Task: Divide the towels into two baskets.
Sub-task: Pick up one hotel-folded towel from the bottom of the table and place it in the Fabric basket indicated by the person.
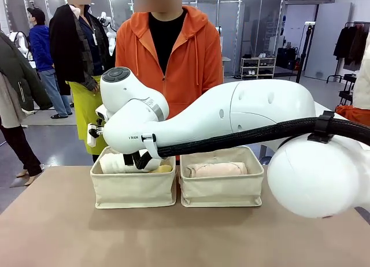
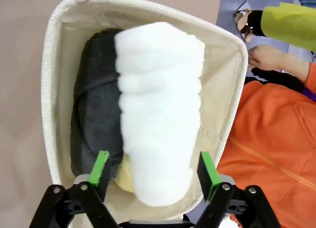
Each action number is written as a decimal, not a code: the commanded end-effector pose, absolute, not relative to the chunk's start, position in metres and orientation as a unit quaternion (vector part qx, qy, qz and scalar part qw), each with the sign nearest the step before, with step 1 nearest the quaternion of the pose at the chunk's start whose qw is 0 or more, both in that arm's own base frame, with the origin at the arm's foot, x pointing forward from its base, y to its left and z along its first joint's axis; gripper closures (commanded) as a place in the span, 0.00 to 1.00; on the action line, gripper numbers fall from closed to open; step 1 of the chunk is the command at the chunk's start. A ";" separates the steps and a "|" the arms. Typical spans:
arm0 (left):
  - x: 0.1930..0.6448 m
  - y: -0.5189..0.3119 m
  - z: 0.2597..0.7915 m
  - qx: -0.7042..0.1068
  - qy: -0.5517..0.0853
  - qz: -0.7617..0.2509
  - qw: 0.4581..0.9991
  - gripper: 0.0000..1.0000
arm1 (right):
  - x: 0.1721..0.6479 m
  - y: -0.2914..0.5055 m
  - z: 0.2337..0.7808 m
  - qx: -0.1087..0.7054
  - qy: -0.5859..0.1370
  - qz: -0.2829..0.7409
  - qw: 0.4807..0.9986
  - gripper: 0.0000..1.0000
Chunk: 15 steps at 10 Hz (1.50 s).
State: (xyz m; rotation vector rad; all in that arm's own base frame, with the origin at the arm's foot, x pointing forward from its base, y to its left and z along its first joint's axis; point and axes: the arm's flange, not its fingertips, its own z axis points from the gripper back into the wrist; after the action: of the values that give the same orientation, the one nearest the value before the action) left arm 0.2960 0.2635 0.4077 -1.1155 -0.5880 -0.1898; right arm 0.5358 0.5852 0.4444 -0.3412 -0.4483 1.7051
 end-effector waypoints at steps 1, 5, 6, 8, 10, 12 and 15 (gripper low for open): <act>0.293 0.264 0.410 -0.521 -0.283 -0.095 0.800 0.00 | 0.523 0.576 0.448 -0.185 -0.197 0.712 0.648 0.00; 0.293 0.264 0.410 -0.521 -0.283 -0.095 0.800 0.00 | 0.536 0.585 0.444 -0.149 -0.195 0.743 0.623 0.00; 0.293 0.264 0.410 -0.521 -0.283 -0.095 0.800 0.00 | 0.536 0.585 0.444 -0.149 -0.195 0.743 0.623 0.00; 0.293 0.264 0.410 -0.521 -0.283 -0.095 0.800 0.00 | 0.536 0.585 0.444 -0.149 -0.195 0.743 0.623 0.00; 0.293 0.264 0.410 -0.521 -0.283 -0.095 0.800 0.00 | 0.536 0.585 0.444 -0.149 -0.195 0.743 0.623 0.00; 0.293 0.264 0.410 -0.521 -0.283 -0.095 0.800 0.00 | 0.536 0.585 0.444 -0.149 -0.195 0.743 0.623 0.00; 0.293 0.264 0.410 -0.521 -0.283 -0.095 0.800 0.00 | 0.520 0.572 0.466 -0.117 -0.203 0.728 0.644 0.00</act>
State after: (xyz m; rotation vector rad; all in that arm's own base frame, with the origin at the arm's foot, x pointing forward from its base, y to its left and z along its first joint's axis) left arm 0.2959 0.2635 0.4077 -1.1155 -0.5881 -0.1897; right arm 0.5356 0.5829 0.4501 -0.3321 -0.4555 1.6805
